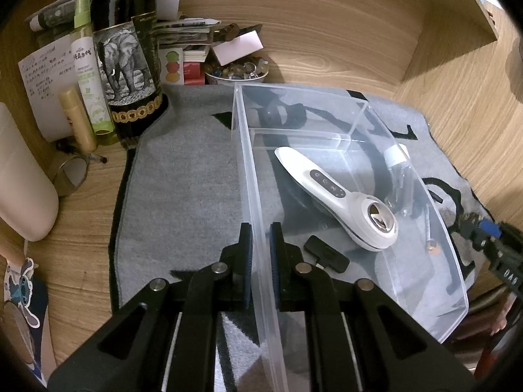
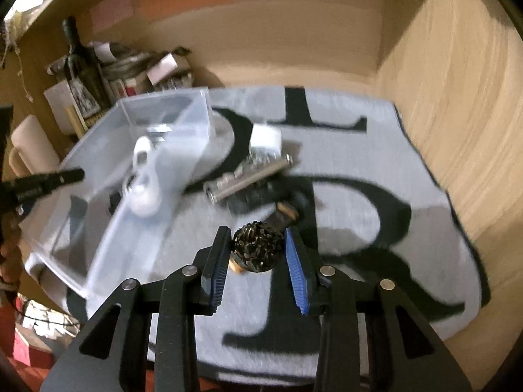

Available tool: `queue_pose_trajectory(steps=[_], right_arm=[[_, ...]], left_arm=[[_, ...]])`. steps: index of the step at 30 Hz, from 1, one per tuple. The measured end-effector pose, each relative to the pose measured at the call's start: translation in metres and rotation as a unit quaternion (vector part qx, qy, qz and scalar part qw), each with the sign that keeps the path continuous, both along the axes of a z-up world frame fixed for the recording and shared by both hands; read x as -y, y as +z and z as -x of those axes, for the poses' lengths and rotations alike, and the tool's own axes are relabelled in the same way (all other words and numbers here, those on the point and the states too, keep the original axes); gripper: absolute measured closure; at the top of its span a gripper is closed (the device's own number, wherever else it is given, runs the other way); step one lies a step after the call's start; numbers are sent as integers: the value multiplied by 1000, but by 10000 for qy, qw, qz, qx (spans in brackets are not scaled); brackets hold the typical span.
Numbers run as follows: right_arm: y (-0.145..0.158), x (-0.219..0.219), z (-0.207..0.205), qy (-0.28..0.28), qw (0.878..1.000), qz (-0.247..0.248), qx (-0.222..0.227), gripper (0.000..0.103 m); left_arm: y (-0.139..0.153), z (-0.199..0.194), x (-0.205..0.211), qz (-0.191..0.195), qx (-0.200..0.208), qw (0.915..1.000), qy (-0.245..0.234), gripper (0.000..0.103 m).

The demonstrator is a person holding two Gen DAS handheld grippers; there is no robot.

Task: Organize rigid objects
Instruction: 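Grasp the dark pinecone-shaped ornament with the right tool, then carry the ornament over the box and release it inside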

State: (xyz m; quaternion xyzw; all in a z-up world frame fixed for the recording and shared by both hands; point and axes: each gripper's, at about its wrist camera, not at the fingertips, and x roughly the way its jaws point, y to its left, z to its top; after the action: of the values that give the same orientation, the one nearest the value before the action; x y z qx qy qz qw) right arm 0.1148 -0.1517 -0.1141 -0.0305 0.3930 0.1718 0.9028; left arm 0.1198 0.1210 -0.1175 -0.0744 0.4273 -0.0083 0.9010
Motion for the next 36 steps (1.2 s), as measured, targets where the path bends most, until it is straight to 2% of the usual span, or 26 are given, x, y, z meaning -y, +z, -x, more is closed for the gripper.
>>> queue_pose_trajectory(steps=[11, 18, 30, 36], right_arm=[[41, -37, -25, 515, 9968, -168, 587, 72], [49, -68, -44, 927, 9931, -220, 685, 72], [29, -118, -77, 1627, 9859, 45, 379, 72], [17, -131, -94, 1697, 9853, 133, 120, 72]], left_arm=[[1, 1, 0, 41, -3, 10000, 72, 93], [3, 3, -1, 89, 38, 9999, 137, 93], [3, 1, -3, 168, -5, 9996, 222, 93], [2, 1, -1, 95, 10, 9997, 239, 93]])
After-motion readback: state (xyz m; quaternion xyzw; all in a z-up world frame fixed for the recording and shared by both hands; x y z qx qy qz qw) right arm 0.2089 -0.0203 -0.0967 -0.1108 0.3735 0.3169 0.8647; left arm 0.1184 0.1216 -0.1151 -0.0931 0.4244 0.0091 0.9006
